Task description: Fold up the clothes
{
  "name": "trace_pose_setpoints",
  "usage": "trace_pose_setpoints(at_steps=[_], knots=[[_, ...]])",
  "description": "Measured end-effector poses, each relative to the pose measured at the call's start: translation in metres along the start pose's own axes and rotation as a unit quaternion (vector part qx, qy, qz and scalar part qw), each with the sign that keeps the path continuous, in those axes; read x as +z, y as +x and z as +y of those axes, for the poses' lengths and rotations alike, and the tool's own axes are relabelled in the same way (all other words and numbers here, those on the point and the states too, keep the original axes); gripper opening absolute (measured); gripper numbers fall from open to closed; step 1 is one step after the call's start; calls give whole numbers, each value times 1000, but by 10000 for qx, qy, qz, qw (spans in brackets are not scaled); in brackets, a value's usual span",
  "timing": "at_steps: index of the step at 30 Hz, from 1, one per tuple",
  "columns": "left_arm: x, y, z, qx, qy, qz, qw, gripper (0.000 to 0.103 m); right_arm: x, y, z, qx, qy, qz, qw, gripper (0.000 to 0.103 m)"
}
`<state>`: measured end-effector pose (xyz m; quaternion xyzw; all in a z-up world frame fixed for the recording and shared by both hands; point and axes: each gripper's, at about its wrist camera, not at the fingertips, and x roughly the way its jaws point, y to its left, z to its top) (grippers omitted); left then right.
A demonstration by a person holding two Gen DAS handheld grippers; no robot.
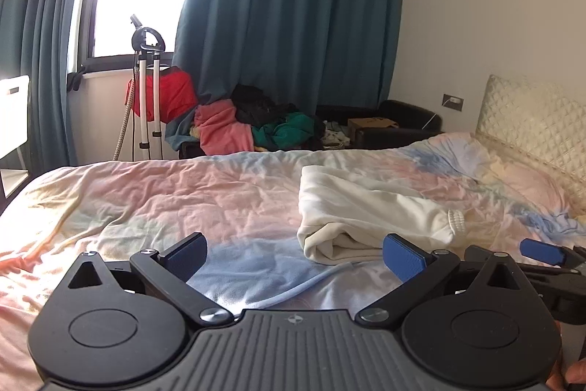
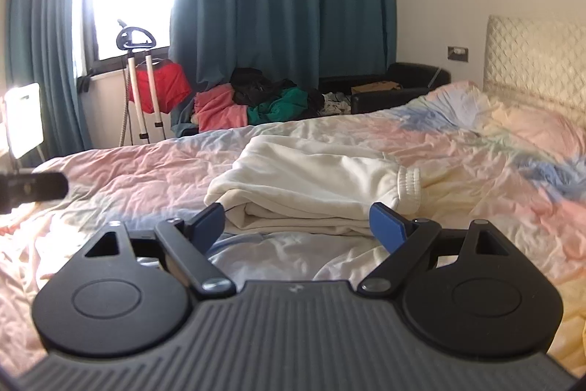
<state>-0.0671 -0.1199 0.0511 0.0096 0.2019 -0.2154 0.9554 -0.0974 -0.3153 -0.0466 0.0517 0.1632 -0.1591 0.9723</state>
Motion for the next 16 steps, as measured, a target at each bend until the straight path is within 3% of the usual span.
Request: trace_pose_setpoints(at_steps=[4, 16], knots=[[-3, 0, -7, 217, 273, -42, 9994, 103, 1, -1, 0, 17, 14, -40, 10000, 88], [-6, -2, -12, 194, 298, -73, 9993, 103, 2, 2, -9, 85, 284, 80, 9995, 88]])
